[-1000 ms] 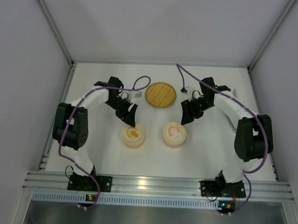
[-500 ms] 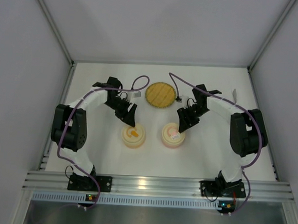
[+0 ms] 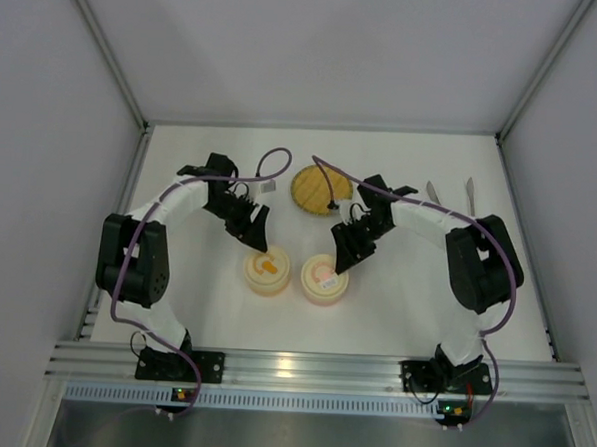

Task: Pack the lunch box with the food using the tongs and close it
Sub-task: Move the packing box to the center of the board, then reset both arms

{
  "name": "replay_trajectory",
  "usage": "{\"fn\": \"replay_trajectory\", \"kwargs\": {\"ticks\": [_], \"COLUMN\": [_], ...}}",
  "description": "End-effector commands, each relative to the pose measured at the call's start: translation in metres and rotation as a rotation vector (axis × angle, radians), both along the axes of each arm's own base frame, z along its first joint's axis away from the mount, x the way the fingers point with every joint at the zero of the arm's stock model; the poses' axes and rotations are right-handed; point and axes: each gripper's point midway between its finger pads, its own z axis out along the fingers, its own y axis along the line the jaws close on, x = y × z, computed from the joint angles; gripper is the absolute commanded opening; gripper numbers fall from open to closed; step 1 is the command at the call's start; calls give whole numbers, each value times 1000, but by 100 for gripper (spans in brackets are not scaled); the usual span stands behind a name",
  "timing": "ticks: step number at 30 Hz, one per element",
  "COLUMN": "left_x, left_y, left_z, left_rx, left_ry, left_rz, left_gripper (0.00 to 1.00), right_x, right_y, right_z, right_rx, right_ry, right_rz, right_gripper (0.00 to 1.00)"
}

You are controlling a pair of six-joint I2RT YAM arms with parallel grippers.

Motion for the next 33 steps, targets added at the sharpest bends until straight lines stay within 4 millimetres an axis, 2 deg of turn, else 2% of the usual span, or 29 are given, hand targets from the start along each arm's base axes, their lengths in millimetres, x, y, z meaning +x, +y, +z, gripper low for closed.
{"fn": "replay_trajectory", "kwargs": {"ticks": [1, 5, 9, 10, 11, 12, 13, 16, 18, 19, 22, 23, 25, 26, 28, 29, 31, 32, 33], "left_x": [2, 2, 6, 10, 12, 14, 19, 30, 34, 40, 52, 58, 63, 63, 62, 62, 61, 61, 61], "left_y": [-1, 5, 14, 19, 22, 25, 32, 48, 53, 67, 86, 91, 108, 112, 119, 122, 126, 127, 129], "left_z": [18, 21, 29, 31, 35, 37, 43, 56, 64, 69, 73, 76, 71, 70, 67, 67, 66, 65, 65], "left_rx": [-57, -65, -66, -68, -70, -72, -74, -75, -76, -71, -15, 6, 94, 116, 140, 142, 153, 153, 156], "left_ry": [-47, -51, -78, -87, -92, -88, -103, -123, -127, -141, -177, -200, -223, -233, -237, -244, -250, -246, -248], "left_rz": [15, 42, 97, 118, 135, 161, 192, 275, 319, 376, 472, 508, 562, 570, 582, 586, 601, 614, 627], "left_gripper": [69, 72, 81, 84, 97, 98, 98, 98, 98, 98, 98, 98, 98, 98, 98, 98, 98, 98, 98], "right_x": [22, 29, 33, 35, 36, 42, 42, 53, 63, 66, 78, 82, 83, 83, 78, 76, 74, 69, 69], "right_y": [20, 25, 23, 23, 21, 16, 13, -4, -21, -29, -63, -82, -105, -124, -140, -160, -177, -187, -192], "right_z": [-2, 1, 19, 31, 38, 46, 61, 92, 109, 121, 139, 137, 144, 139, 142, 134, 132, 120, 118], "right_rx": [33, 45, 67, 88, 99, 114, 138, 163, 174, 181, 166, 147, 125, 107, 80, 50, -2, -29, -43], "right_ry": [-61, -62, -93, -115, -125, -140, -165, -234, -277, -315, -379, -386, -433, -431, -473, -469, -513, -500, -514], "right_rz": [-11, -25, -26, -27, -33, -49, -52, -94, -144, -168, -276, -330, -393, -444, -479, -533, -565, -594, -605], "right_gripper": [46, 47, 59, 67, 72, 77, 99, 100, 99, 99, 99, 99, 99, 99, 99, 99, 99, 99, 99]}}
